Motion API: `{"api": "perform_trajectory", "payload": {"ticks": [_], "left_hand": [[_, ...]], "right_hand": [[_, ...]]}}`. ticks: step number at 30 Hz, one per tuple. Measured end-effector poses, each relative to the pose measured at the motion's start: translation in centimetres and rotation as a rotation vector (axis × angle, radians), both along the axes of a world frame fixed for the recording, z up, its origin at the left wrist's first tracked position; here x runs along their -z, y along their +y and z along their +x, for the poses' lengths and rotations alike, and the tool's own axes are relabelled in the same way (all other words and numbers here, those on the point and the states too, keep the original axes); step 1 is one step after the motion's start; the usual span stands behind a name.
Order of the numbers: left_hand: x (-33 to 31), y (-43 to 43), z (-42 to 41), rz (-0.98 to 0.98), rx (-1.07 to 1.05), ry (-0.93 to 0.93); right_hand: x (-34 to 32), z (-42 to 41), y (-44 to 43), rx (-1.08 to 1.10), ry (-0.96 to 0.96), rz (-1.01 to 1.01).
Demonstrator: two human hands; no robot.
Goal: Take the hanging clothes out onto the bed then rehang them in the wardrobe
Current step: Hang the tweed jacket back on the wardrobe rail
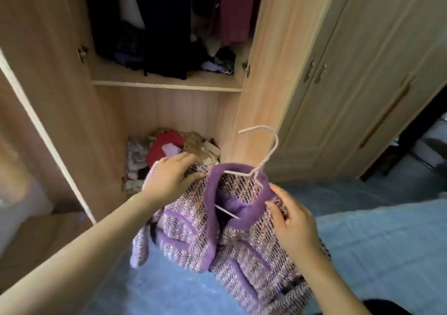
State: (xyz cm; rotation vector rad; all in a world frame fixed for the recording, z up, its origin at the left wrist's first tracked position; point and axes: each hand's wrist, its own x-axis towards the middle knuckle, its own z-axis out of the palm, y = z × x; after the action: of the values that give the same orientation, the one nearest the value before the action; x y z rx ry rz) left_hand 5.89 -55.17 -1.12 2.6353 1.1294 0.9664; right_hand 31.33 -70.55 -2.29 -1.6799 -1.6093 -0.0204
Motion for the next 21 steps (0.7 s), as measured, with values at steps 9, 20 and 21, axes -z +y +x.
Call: {"api": "perform_trajectory", "payload": {"ticks": [9, 20, 21], "left_hand": [[-4.1, 9.8, -7.0, 0.023, -0.189, -0.146], [-9.7, 30.2, -3.0, 0.091, -0.202, -0.109], [-10.7, 32.4, -2.3, 0.084, -0.196, -0.108]], "right_hand": [[-5.2, -5.1, 14.7, -0.107, -0.02, 0.183], [-8.7, -0.9, 36.5, -0.138, 0.082, 0.178], [-9.7, -0.3, 38.7, -0.13, 0.078, 0.2]]}}
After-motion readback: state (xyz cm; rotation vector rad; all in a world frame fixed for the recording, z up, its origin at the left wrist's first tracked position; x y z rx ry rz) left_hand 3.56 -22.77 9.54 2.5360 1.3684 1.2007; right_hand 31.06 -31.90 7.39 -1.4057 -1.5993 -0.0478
